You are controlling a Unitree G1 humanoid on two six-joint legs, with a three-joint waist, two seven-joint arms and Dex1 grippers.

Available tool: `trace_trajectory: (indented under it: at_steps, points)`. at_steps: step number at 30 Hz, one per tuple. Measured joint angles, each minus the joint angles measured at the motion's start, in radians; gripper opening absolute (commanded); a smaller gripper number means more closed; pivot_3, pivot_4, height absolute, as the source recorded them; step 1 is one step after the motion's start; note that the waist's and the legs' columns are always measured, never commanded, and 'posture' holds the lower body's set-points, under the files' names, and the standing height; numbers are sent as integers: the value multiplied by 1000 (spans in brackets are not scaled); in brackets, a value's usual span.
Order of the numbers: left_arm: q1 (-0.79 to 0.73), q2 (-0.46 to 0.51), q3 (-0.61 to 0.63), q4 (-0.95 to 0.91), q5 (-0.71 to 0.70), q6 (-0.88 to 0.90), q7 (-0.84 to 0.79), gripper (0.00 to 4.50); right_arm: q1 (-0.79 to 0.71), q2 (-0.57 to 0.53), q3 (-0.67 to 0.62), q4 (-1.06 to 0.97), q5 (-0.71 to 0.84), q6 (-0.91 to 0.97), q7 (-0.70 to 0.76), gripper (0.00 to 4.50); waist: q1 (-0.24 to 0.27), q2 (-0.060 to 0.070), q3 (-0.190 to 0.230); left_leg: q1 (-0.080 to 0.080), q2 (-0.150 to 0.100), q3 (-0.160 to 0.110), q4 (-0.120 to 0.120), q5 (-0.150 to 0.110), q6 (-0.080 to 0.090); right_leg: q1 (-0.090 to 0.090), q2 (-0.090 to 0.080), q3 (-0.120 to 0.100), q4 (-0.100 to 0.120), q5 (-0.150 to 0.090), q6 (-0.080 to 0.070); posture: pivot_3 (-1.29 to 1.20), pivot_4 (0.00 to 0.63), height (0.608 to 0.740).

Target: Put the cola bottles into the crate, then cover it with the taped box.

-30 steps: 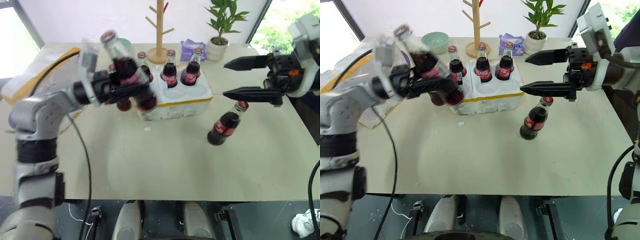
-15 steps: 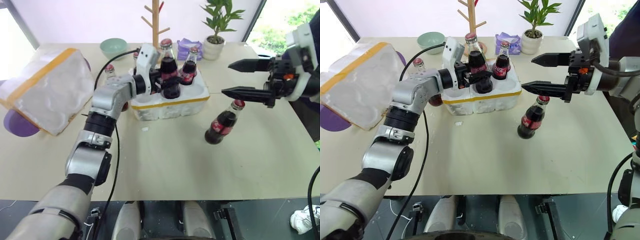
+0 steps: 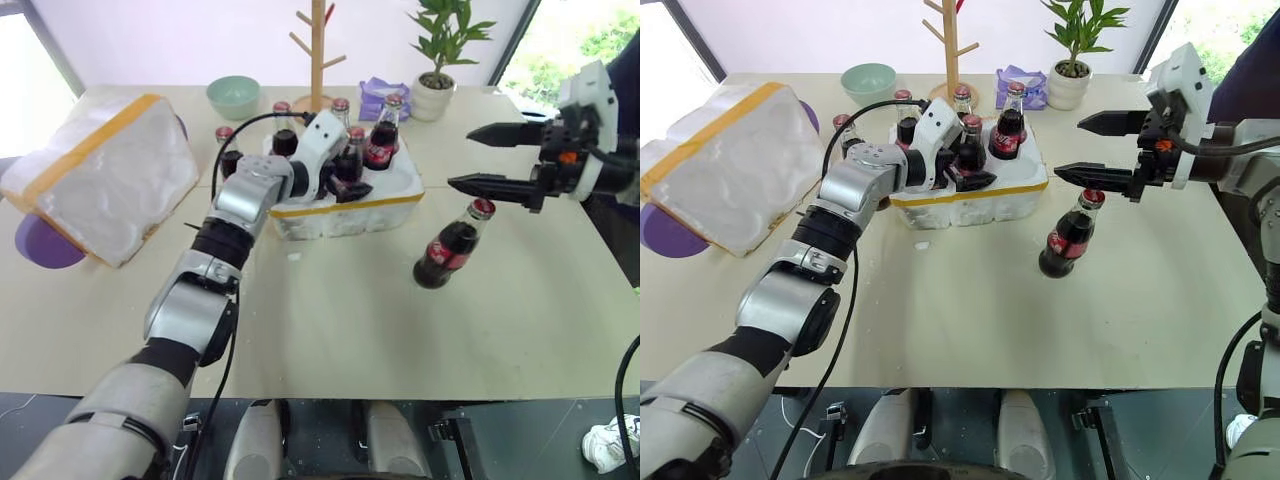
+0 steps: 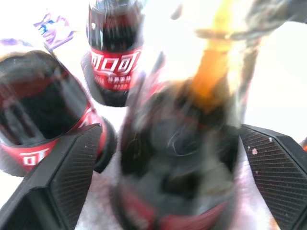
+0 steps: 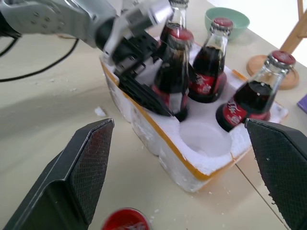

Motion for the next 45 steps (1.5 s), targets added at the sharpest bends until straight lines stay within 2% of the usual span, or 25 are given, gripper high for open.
trace_trajectory:
  at_steps: [3,8,11,16,20,27,30,37,44,45]
  points:
    - [107,97,123,-258,-200,133,-125,4475,-3,3,2,8,-3,-6,2,4500,-18,0,0,-3,1,-1,-1,0,0,-5,1,0,3,0,0,0,150,740]
    - [209,289,294,-497,-405,307,-184,4475,-2,6,1,7,4,-3,15,4500,-24,1,0,-2,1,-2,0,0,0,-5,1,0,4,0,0,0,150,740]
    - [347,450,366,-549,-431,339,-211,4475,2,7,-11,-27,53,41,34,4500,-27,1,0,-2,1,-1,0,0,0,-4,1,0,4,0,0,0,150,740]
    - [499,596,388,-520,-358,263,-211,4475,1,7,-20,-151,144,94,76,4500,-11,1,0,-3,1,-1,0,0,-1,-3,0,-1,2,-1,-1,0,150,740]
    - [501,598,358,-435,-238,89,-166,4475,0,13,-17,-165,155,100,67,4500,4,1,0,-3,0,0,2,0,-1,-2,-1,-1,0,-2,-4,0,150,740]
    - [388,457,275,-146,-128,-125,-134,4475,-27,57,-9,-152,159,103,26,4500,5,0,0,-3,0,0,2,0,-1,-2,-1,-1,1,0,0,0,150,740]
    - [358,426,233,-30,-75,-210,-143,4475,-28,59,-8,-149,159,104,18,4500,3,0,0,-3,0,0,2,0,0,-3,0,-1,2,0,0,0,150,740]
    - [189,370,212,249,-2,-365,-161,4475,-25,80,-8,-150,159,104,-7,4500,5,0,0,-5,0,0,2,0,0,-4,0,-1,2,1,0,0,150,740]
    - [124,325,212,407,29,-440,-168,4475,1,83,-10,-168,166,110,-17,4500,5,0,0,-6,0,0,2,0,0,-5,0,-2,2,1,1,0,150,740]
    - [122,324,212,420,32,-447,-170,4232,1,83,-10,-168,166,110,-20,4500,4,0,0,-6,0,0,2,0,0,-5,0,-2,2,1,1,0,150,740]
